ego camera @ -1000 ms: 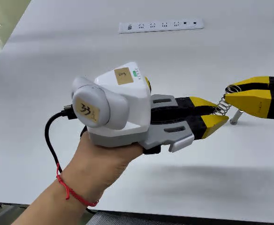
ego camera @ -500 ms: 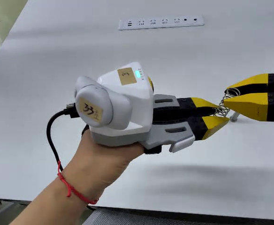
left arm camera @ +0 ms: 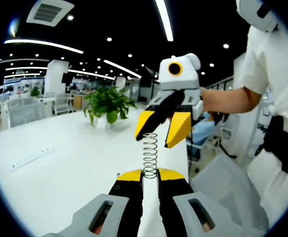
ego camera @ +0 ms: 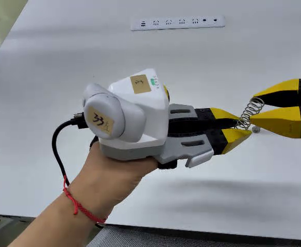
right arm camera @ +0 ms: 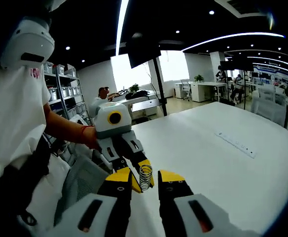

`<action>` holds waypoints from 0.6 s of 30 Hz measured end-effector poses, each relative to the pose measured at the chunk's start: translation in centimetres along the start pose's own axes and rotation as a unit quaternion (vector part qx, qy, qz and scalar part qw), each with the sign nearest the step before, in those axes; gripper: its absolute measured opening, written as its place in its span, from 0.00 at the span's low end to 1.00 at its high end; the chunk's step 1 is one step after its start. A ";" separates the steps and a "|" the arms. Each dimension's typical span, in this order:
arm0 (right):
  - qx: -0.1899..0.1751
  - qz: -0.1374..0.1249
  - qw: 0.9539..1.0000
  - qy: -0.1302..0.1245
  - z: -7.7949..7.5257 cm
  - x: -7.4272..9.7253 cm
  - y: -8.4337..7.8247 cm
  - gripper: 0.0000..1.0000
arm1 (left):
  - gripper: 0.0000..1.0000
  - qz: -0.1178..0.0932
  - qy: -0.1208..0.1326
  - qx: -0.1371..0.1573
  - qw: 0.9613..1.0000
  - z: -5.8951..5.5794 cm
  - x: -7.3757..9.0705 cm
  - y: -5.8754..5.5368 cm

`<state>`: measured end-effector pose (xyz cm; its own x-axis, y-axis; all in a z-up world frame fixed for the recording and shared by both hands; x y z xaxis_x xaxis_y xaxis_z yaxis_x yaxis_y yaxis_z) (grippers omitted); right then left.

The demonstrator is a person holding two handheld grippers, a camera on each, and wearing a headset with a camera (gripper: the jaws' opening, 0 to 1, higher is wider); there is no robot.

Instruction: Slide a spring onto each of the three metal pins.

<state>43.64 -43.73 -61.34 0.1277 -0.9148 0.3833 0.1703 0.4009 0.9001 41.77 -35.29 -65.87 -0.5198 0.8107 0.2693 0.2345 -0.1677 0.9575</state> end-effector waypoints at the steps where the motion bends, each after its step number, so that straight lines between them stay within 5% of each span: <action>1: 0.009 0.013 1.000 0.004 0.0 0.1 0.1 0.23 | 0.10 0.002 -0.001 -0.003 1.000 -0.1 0.0 0.0; 4: 0.037 0.063 0.997 0.024 0.0 0.3 0.6 0.25 | 0.10 0.006 -0.005 -0.008 1.000 -0.3 -0.1 -0.1; 7: 0.067 0.123 0.988 0.059 0.2 0.3 1.0 0.27 | 0.10 0.012 -0.008 -0.014 1.000 -0.5 -0.3 -0.3; 13: 0.135 0.246 0.952 0.119 0.2 -0.3 1.8 0.27 | 0.10 0.016 -0.016 -0.023 0.999 -1.0 -0.7 -0.2; 18: 0.164 0.307 0.924 0.156 0.3 -1.0 2.0 0.26 | 0.10 0.013 -0.016 -0.025 0.999 -1.1 -0.8 -0.2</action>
<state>43.55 -42.03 -59.90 0.3861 -0.4404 0.8105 -0.3260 0.7568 0.5666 41.27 -36.56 -66.17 -0.4877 0.8227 0.2921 0.2066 -0.2163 0.9542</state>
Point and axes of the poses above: the centre of the closed fingertips' face, and the gripper's own axes: x roughly backward along the fingers, z roughly to its left, y roughly out of its top, the point moved 5 cm from there along x, roughly backward along the fingers, and after that the axes turned 12 degrees about y, right-handed, at the moved point
